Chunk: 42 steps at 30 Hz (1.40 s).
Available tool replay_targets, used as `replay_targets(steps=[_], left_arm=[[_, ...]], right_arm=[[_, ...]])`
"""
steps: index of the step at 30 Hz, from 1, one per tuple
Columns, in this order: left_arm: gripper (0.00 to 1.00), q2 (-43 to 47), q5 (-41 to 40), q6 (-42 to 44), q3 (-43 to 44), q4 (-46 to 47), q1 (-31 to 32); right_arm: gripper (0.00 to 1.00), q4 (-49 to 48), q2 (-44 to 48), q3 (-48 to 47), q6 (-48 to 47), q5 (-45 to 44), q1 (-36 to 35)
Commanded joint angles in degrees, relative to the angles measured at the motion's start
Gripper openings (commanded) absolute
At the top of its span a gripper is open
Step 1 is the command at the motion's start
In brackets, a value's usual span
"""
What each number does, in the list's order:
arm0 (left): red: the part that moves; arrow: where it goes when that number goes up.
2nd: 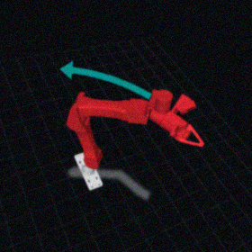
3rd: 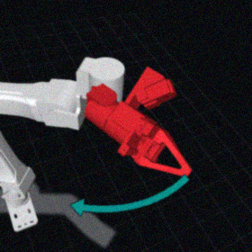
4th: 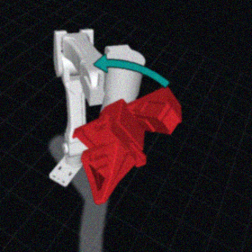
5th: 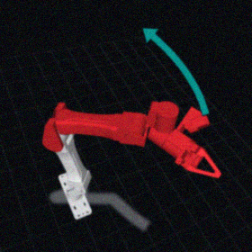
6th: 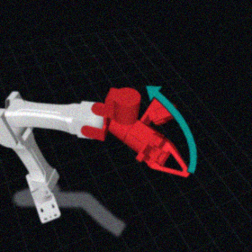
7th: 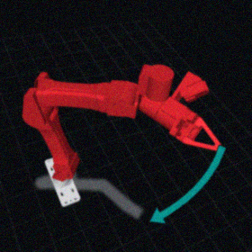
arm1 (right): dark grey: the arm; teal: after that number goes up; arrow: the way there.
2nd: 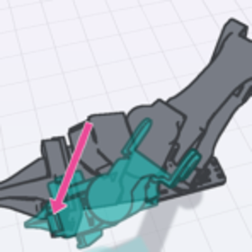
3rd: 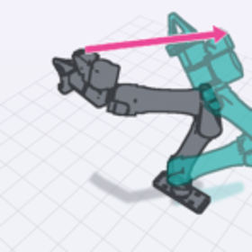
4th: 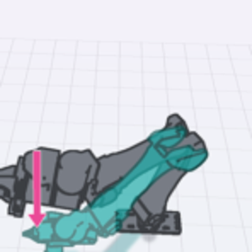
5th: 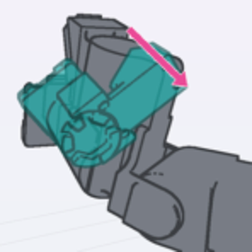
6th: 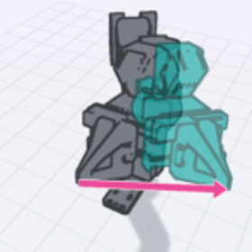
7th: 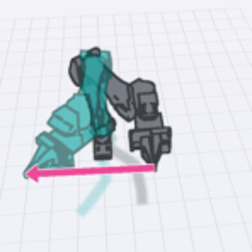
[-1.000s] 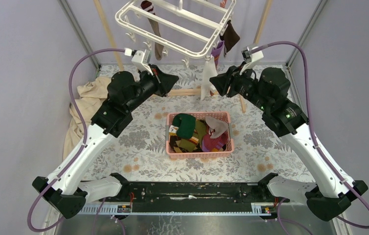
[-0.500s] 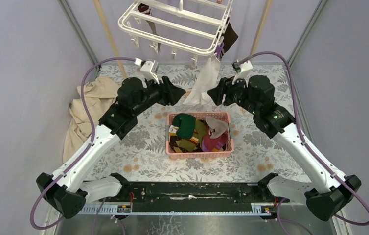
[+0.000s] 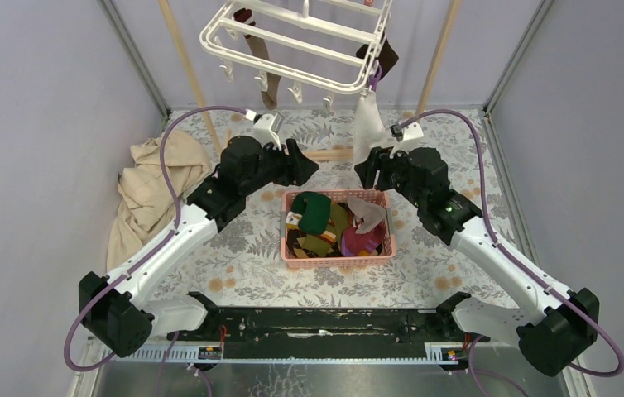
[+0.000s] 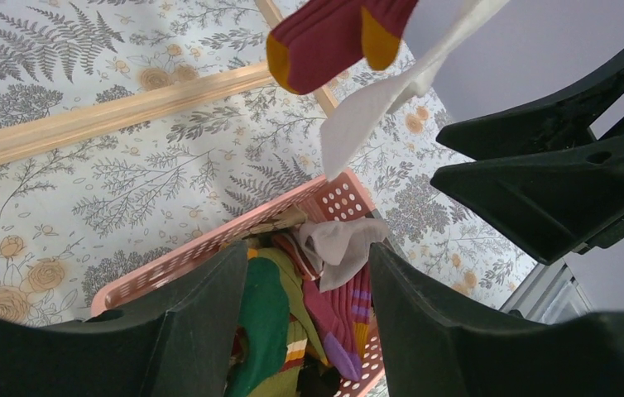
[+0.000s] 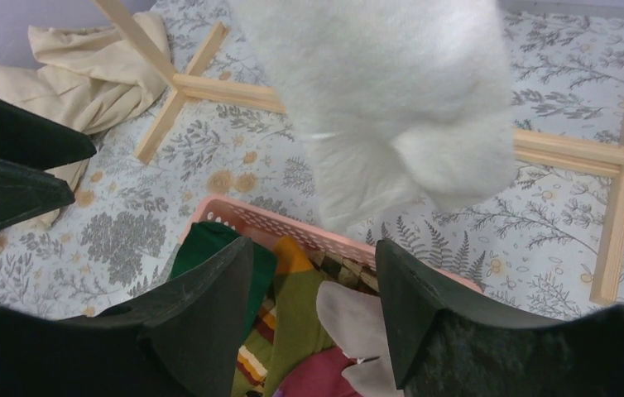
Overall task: Remove the socks clipped to the hanger
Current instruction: Remove the sock from the hanger.
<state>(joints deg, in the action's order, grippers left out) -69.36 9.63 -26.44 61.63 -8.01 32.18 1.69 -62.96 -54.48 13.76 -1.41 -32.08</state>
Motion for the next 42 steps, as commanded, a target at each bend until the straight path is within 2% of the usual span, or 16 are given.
replay_targets(steps=[1,8,12,20,31,42], left_arm=[[0.63,0.6,0.1,-0.4,-0.3,5.1,-0.3],[0.62,1.5,-0.3,-0.5,-1.2,4.9,-0.3],[0.62,1.9,-0.9,-0.5,-1.6,4.3,-0.4],[0.74,2.2,-2.2,-1.0,-2.4,3.5,-0.8],[0.81,5.1,-2.6,-1.3,-3.7,2.4,-1.4],[0.82,7.3,-2.1,-1.0,-4.7,2.0,-1.9]], right_arm=[[0.65,-7.8,-0.4,-0.4,1.3,-2.9,0.3],[0.71,-9.1,-5.1,-3.3,4.3,-0.1,0.2],[0.72,-10.1,-5.8,-3.8,6.3,1.0,-0.8],[0.68,-9.3,-7.2,-6.3,8.4,-0.3,-3.9],[0.66,6.3,-14.5,-15.8,11.3,-18.5,-6.6],[0.67,8.8,-18.2,-19.1,10.8,-24.2,-7.9]])
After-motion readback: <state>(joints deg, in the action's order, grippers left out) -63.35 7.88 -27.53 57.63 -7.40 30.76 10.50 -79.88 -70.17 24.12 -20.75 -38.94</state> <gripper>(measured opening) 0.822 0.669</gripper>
